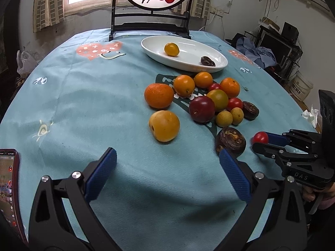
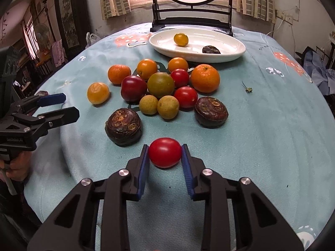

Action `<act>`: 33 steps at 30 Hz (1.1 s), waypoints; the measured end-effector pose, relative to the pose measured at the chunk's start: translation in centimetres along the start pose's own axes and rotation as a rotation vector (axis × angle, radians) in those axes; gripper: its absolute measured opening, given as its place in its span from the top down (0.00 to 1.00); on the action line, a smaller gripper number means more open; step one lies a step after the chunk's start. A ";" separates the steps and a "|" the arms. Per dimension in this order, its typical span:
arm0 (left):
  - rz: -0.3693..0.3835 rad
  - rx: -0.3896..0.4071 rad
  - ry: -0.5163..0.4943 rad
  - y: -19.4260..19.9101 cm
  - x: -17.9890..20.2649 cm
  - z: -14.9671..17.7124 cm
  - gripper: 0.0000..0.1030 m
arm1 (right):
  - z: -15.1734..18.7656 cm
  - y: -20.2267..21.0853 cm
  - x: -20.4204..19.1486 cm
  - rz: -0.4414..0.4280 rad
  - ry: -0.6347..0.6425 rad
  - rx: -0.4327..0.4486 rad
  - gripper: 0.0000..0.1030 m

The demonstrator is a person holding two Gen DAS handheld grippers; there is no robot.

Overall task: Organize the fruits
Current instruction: 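Carry a yellow fruit with the left tool while the right carries a red tomato to the plate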

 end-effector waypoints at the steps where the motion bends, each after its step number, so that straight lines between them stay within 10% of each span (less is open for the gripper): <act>1: 0.014 -0.007 0.011 -0.2 -0.1 -0.1 0.04 | 0.0 0.0 0.1 -0.007 -0.010 -0.001 0.69; 19: -0.052 -0.108 0.003 -4.7 -1.3 -2.6 0.57 | 0.1 0.1 0.1 -0.051 -0.039 0.000 0.69; 33: -0.033 -0.079 0.065 -4.1 -1.9 -2.4 0.63 | -0.3 0.5 -0.1 -0.090 -0.038 0.022 0.69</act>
Point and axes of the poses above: each gripper's, at about its wrist camera, not at the fingertips, and y roughly against the way its jaws point, x to its right, z to its underside, the point moved 8 cm from there along -y, roughly the way its jaws point, and after that the axes turned 15 degrees about z, right-handed, at the moved point
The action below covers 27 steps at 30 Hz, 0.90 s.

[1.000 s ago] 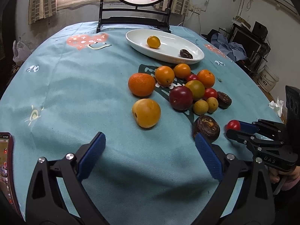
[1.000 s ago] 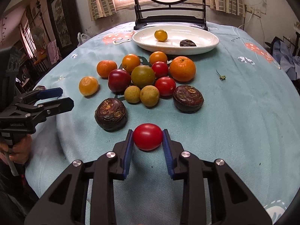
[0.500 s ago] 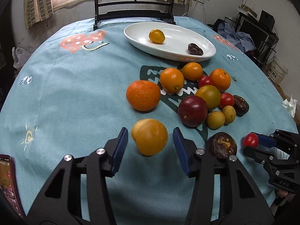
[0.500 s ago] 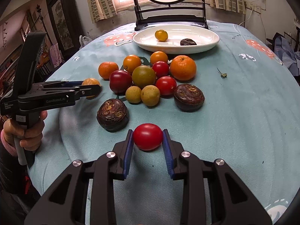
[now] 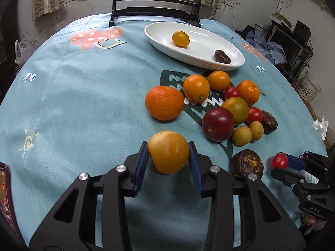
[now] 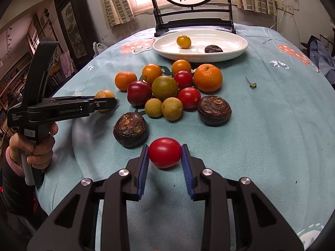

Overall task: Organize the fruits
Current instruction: 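Carry a yellow fruit with the left tool while the right carries a red tomato to the plate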

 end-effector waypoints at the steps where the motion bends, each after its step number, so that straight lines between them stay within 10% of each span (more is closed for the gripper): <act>1: -0.001 0.007 -0.008 0.2 0.2 -0.3 0.63 | -0.2 0.1 0.0 -0.003 0.004 0.004 0.69; 15: 0.038 0.112 -0.049 -3.8 3.9 -14.5 0.62 | -16.7 -5.5 6.4 0.092 -0.127 0.186 0.69; 25: -0.044 -0.007 -0.013 -10.8 1.0 -17.3 0.61 | -18.9 -12.7 8.4 0.116 -0.151 0.069 0.69; 27: -0.063 -0.001 -0.022 -10.9 0.8 -17.4 0.44 | -18.7 -12.7 8.3 0.122 -0.141 0.067 0.54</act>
Point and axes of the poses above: each gripper's, at about its wrist camera, not at the fingertips, and y roughly against the way its jaws point, x to its right, z to its underside, the point moved 8 cm from there along -y, roughly the way its jaws point, and after that the axes turned 15 degrees about z, right-handed, at the moved point
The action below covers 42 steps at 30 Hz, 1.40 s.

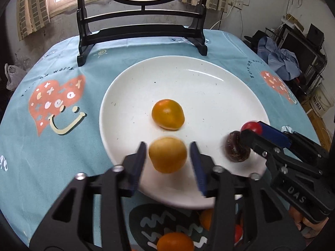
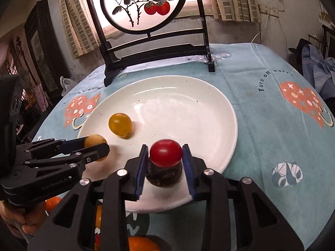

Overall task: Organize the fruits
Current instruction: 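Carry a yellow fruit with the left tool while the right carries a red tomato to the plate, then carry a large orange with the left tool while the right carries a small orange to the plate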

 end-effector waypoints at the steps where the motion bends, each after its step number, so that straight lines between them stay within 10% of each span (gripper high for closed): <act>1: -0.013 0.014 -0.005 0.3 0.0 -0.1 0.34 | 0.2 0.2 0.0 -0.001 0.000 -0.006 0.51; 5: -0.048 0.041 -0.005 2.6 -0.1 0.0 0.09 | 0.4 2.2 0.0 -0.031 -0.001 -0.002 0.49; 10: -0.087 0.098 0.027 7.1 -1.4 1.0 0.04 | 1.7 6.2 -0.7 -0.018 0.074 0.069 0.41; 21: -0.121 0.174 0.171 12.5 -6.3 7.4 0.03 | 6.5 7.6 -1.8 -0.060 0.155 -0.013 0.41; 42: -0.131 0.074 0.090 10.6 -4.5 9.8 0.03 | 9.1 5.2 -2.1 -0.034 0.236 -0.098 0.54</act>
Point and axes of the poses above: each gripper's, at about its wrist camera, not at the fingertips, and y roughly against the way its jaws point, x to its right, z to its underside, the point moved 8 cm from there along -y, roughly the way its jaws point, and after that the axes turned 15 degrees about z, right-handed, at the moved point
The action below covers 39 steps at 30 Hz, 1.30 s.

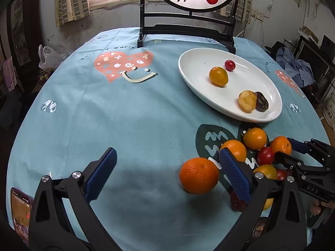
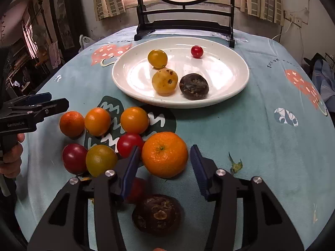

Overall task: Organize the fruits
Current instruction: 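Carry a large orange with the left tool while the right carries a small orange to the plate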

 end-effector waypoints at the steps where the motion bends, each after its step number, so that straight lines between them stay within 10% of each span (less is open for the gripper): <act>1: 0.000 0.001 0.001 0.0 -0.1 0.0 0.03 | 0.0 0.0 0.0 0.003 0.003 0.002 0.54; 15: 0.087 -0.035 -0.097 0.0 2.1 1.1 0.04 | -0.9 0.9 2.3 -0.011 -0.108 0.030 0.57; 23: 0.156 -0.104 -0.143 -1.4 3.2 2.8 0.34 | -0.8 0.9 2.0 -0.009 -0.097 0.028 0.57; 39: 0.137 -0.129 -0.160 -3.0 3.2 3.5 0.56 | -1.1 1.4 2.5 -0.008 -0.113 0.050 0.57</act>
Point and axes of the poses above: each gripper's, at about its wrist camera, not at the fingertips, and y roughly against the way its jaws point, x to its right, z to its underside, the point moved 8 cm from there along -y, roughly the way its jaws point, and after that the axes turned 15 degrees about z, right-handed, at the moved point
